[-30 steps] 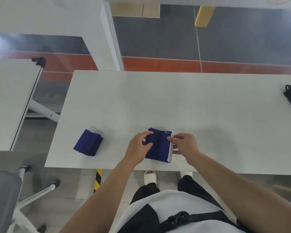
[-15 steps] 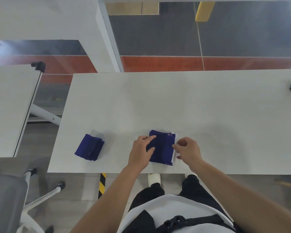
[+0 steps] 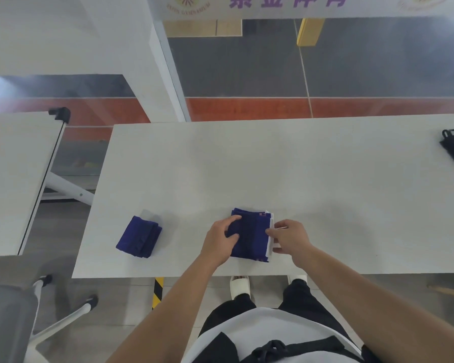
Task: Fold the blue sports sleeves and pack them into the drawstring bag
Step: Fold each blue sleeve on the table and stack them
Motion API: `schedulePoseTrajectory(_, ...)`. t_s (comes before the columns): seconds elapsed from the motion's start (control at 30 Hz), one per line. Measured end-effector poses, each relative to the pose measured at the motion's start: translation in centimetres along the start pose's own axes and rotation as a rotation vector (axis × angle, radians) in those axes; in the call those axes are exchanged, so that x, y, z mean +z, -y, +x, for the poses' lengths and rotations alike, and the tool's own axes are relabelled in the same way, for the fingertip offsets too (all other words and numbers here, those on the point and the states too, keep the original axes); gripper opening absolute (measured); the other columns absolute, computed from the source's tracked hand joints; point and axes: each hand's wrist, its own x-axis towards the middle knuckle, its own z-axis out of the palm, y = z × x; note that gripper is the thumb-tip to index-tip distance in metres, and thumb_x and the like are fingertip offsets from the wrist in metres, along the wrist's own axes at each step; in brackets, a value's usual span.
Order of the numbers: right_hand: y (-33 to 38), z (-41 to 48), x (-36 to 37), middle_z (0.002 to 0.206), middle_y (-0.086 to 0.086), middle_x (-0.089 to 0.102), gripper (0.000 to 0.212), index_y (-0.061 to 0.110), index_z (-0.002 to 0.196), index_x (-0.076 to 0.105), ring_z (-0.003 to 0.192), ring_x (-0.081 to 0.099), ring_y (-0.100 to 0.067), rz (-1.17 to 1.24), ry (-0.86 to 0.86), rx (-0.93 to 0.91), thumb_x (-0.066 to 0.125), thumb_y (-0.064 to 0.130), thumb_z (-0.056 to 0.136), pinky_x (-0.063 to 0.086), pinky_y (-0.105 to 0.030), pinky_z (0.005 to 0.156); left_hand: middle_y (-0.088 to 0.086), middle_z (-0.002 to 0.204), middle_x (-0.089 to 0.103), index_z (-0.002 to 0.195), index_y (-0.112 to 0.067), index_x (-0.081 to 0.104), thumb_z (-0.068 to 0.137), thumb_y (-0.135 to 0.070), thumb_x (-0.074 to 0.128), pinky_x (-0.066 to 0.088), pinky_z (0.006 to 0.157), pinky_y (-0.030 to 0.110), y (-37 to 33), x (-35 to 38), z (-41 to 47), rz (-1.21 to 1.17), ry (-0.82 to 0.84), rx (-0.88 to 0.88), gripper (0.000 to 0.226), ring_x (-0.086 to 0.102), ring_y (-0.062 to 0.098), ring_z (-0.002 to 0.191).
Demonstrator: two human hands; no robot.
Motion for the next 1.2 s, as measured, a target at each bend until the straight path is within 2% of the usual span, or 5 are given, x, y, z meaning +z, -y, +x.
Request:
schedulePoseTrajectory(0.3, -0.1, -1.4, 0.0, 0.108, -0.013, 0.071, 0.023, 0.008, 0.108, 0.064, 0.094, 0.068, -0.025, 0.115, 0.150, 0.086, 0.070, 0.000, 0.087, 0.055, -0.033, 0.065, 0.012, 0.120, 0.068, 0.130, -0.013, 0.047, 0.084, -0.005, 0.074, 0.055, 0.072, 0.030, -1.3, -2.1, 0.5, -0.524, 0.150, -0.424, 0.054, 0.070, 0.026, 0.098)
schedulePoseTrajectory(0.53, 0.0, -1.6, -1.2, 0.120, -0.012, 0.068, 0.052, 0.012, 0.126, 0.057, 0.102, 0.066, -0.028, 0.107, 0.235, 0.010, 0.074, -0.004, 0.079, 0.054, -0.038, 0.079, 0.008, 0.109, 0.076, 0.125, -0.014, 0.062, 0.080, -0.004, 0.074, 0.058, 0.070, 0.036, -3.1, -3.3, -0.4, -0.426, 0.232, -0.219, 0.048, 0.073, 0.030, 0.096)
schedulePoseTrajectory(0.7, 3.9, -3.1, -4.0, 0.141, 0.007, 0.046, 0.088, 0.030, 0.147, 0.040, 0.129, 0.044, -0.014, -0.384, 0.310, -0.459, 0.085, 0.016, 0.073, 0.047, -0.035, 0.097, 0.004, 0.111, 0.072, 0.118, -0.024, 0.070, 0.073, -0.006, 0.077, 0.063, 0.075, 0.037, -6.9, -5.6, -1.0, -0.135, 0.365, -0.027, 0.048, 0.073, 0.025, 0.095)
schedulePoseTrajectory(0.97, 12.0, -5.9, -5.8, 0.098, 0.001, 0.077, 0.048, 0.023, 0.106, 0.071, 0.094, 0.071, -0.021, -0.657, 0.571, -0.721, 0.085, 0.036, 0.062, 0.056, -0.051, 0.089, -0.006, 0.107, 0.074, 0.114, -0.027, 0.070, 0.076, -0.006, 0.079, 0.063, 0.082, 0.037, -13.5, -10.3, -2.8, 0.020, 0.338, 0.134, 0.045, 0.072, 0.018, 0.097)
schedulePoseTrajectory(1.2, 13.0, -6.4, -1.9, 0.105, 0.002, 0.076, 0.046, 0.024, 0.112, 0.070, 0.095, 0.072, -0.023, -0.587, 0.799, -0.748, 0.086, 0.015, 0.070, 0.061, -0.046, 0.081, -0.002, 0.107, 0.073, 0.112, -0.025, 0.070, 0.076, -0.003, 0.080, 0.062, 0.082, 0.042, -11.7, -11.9, -6.1, -0.078, 0.108, 0.017, 0.043, 0.072, 0.018, 0.097)
